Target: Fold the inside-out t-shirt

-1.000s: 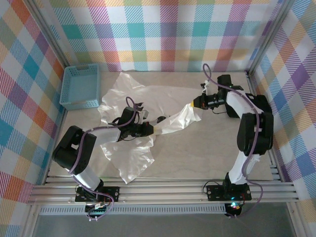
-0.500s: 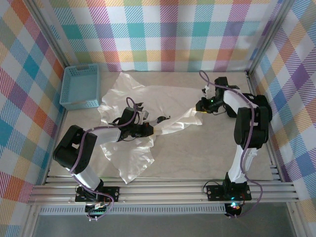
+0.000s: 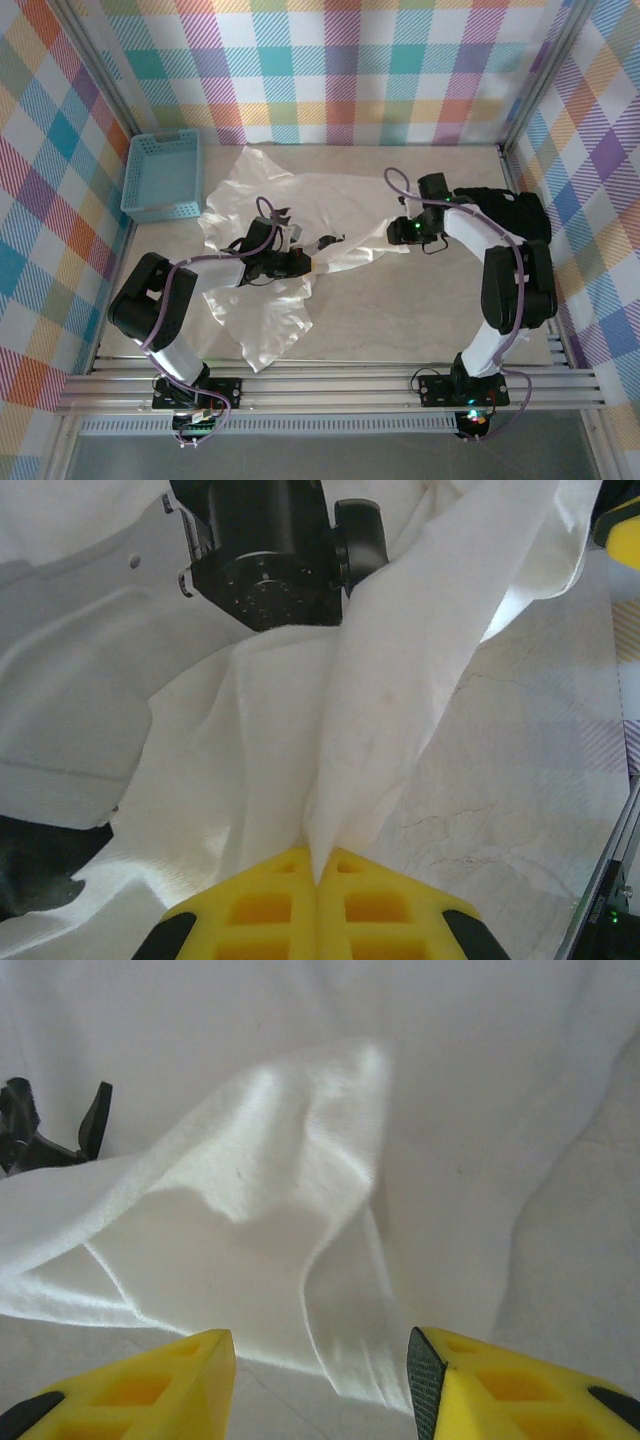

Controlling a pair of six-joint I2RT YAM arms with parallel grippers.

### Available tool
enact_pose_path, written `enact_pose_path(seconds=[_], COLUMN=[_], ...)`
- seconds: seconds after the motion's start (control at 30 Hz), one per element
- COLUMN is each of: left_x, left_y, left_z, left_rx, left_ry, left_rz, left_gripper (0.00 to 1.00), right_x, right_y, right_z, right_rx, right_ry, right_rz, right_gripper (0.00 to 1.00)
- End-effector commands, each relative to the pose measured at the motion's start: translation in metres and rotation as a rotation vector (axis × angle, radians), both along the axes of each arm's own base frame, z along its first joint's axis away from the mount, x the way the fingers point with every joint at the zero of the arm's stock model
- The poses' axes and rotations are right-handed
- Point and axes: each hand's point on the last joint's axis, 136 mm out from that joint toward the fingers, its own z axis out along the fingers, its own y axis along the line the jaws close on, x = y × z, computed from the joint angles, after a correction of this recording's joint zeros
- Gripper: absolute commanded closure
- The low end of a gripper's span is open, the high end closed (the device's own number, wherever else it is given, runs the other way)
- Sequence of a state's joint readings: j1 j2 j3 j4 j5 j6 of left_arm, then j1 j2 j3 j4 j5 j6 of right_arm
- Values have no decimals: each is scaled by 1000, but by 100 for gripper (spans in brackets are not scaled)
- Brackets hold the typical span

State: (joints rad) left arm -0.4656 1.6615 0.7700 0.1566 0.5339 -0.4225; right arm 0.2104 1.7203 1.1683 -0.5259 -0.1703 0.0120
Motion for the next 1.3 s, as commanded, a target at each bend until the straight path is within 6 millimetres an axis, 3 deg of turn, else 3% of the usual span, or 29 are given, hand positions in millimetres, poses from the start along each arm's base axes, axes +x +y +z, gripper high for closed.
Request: enact_pose_path(seconds=[0.0,0.03,0.13,0.23,0.4,0.53,0.73,0.9,1.0,1.13,1.27], left_x=[5,5,4,2,2,2,2,3,3,-3,-14], left_y=[0,0,-1,-3,-7,2,18,22,25,29,29], left_z=[7,7,7,9,13,16,35,42,42,23,8], left_rx=[-11,-12,-18,-28,-31,3,13,20,31,75,86], left_ry=[-16,-16,-12,-14,-31,-60,-112,-131,-139,-93,-45], left_rz=[-9,-9,-16,-30,-44,-9,56,78,88,76,57], left_gripper=[100,100,100,100,100,100,100,100,100,100,100], right_x=[19,22,29,24,-7,-42,-73,-74,-71,-78,-104], right_y=[-6,-7,-15,-22,-17,0,8,10,-1,-27,-35], right_z=[-12,-12,1,32,93,113,112,114,107,73,28], right_rx=[-105,-122,-160,-126,175,354,455,475,408,258,259], right_ry=[-52,-59,-103,-154,-193,-157,-69,-48,-42,41,179], right_rz=[13,9,-14,-30,-51,-23,6,17,-37,-171,-333], right_gripper=[52,55,82,100,100,100,100,100,100,100,100])
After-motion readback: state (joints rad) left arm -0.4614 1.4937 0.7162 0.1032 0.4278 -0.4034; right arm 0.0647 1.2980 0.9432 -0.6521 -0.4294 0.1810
